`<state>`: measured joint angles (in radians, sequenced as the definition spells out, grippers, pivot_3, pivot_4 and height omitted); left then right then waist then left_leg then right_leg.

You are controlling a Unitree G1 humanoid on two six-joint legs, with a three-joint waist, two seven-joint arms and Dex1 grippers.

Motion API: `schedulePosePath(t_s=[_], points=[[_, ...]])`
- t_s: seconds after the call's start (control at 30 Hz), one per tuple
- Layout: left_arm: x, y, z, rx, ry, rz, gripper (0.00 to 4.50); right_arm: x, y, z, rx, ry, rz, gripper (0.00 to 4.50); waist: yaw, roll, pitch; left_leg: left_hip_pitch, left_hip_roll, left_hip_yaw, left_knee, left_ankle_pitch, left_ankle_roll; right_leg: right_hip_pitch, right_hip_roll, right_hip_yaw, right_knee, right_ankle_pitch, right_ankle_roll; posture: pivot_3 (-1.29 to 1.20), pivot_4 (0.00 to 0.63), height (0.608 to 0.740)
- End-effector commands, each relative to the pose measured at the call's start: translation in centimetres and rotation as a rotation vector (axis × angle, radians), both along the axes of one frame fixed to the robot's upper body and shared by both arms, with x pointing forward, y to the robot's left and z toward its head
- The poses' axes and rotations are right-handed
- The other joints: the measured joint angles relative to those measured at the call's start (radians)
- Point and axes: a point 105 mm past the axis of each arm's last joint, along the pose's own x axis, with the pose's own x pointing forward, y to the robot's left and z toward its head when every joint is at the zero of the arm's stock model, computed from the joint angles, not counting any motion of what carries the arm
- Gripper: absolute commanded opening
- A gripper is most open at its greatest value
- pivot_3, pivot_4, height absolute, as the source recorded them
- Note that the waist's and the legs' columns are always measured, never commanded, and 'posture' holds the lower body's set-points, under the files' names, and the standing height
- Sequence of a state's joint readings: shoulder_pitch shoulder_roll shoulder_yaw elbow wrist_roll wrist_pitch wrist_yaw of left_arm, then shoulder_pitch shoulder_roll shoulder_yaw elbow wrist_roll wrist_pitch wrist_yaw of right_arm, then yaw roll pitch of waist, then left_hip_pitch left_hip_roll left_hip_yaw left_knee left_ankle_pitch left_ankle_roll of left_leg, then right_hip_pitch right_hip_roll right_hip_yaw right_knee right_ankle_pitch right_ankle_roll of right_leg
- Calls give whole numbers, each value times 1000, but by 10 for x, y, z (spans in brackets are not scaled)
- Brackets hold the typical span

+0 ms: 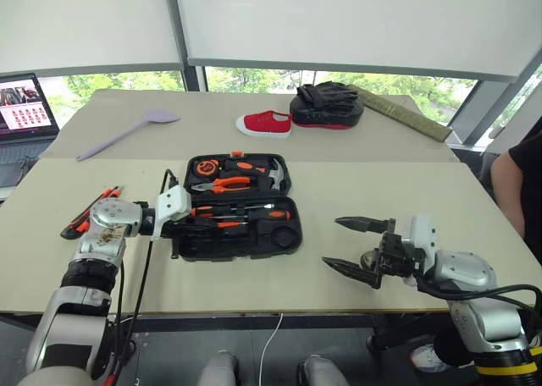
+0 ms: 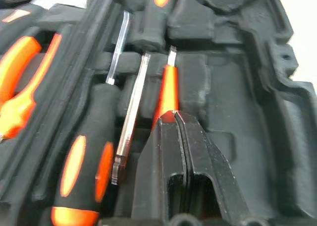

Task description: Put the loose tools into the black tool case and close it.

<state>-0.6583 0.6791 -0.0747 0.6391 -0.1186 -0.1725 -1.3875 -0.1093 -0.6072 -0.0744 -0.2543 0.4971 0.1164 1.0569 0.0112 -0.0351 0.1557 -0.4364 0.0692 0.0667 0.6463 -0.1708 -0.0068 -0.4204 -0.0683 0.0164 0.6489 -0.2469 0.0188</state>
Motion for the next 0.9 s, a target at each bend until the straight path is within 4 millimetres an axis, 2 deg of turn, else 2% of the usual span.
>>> schedulePosePath(t_s=[0.03,0.13,0.27,0.4,0.47,0.63,0.77,0.9], points=[[-4,8,-7,49,38,12,52,-2,0,11,31,-39,-3,4500,0,0,0,0,0,0,0,0,0,0,0,0,0,0,0,0,150,740],[-6,9,-9,48,50,10,52,-1,0,11,33,-38,-6,4500,0,0,0,0,0,0,0,0,0,0,0,0,0,0,0,0,150,740],[-2,-1,19,-128,22,1,52,0,0,11,37,-38,-11,4500,-1,0,0,0,0,0,0,0,0,0,0,0,0,0,0,0,150,740],[13,4,27,-116,3,107,52,0,0,10,38,-37,-14,4500,0,0,0,0,0,0,0,0,0,0,0,0,0,0,0,0,150,740],[17,2,22,-83,10,131,52,1,1,9,41,-37,-14,4500,0,0,0,0,0,0,0,0,0,0,0,0,0,0,0,0,150,740],[13,-1,-4,34,52,116,52,1,3,10,48,-39,-14,4500,0,0,0,0,0,0,0,0,0,0,1,0,0,0,0,0,150,740],[6,-6,-7,20,62,70,52,2,3,10,49,-40,-18,4500,-3,0,0,0,0,0,0,0,0,0,1,0,0,0,0,0,150,740],[-2,1,-15,72,58,43,52,1,0,7,49,-37,-31,4500,-5,0,0,0,0,0,0,0,0,0,1,0,0,0,0,0,150,740]])
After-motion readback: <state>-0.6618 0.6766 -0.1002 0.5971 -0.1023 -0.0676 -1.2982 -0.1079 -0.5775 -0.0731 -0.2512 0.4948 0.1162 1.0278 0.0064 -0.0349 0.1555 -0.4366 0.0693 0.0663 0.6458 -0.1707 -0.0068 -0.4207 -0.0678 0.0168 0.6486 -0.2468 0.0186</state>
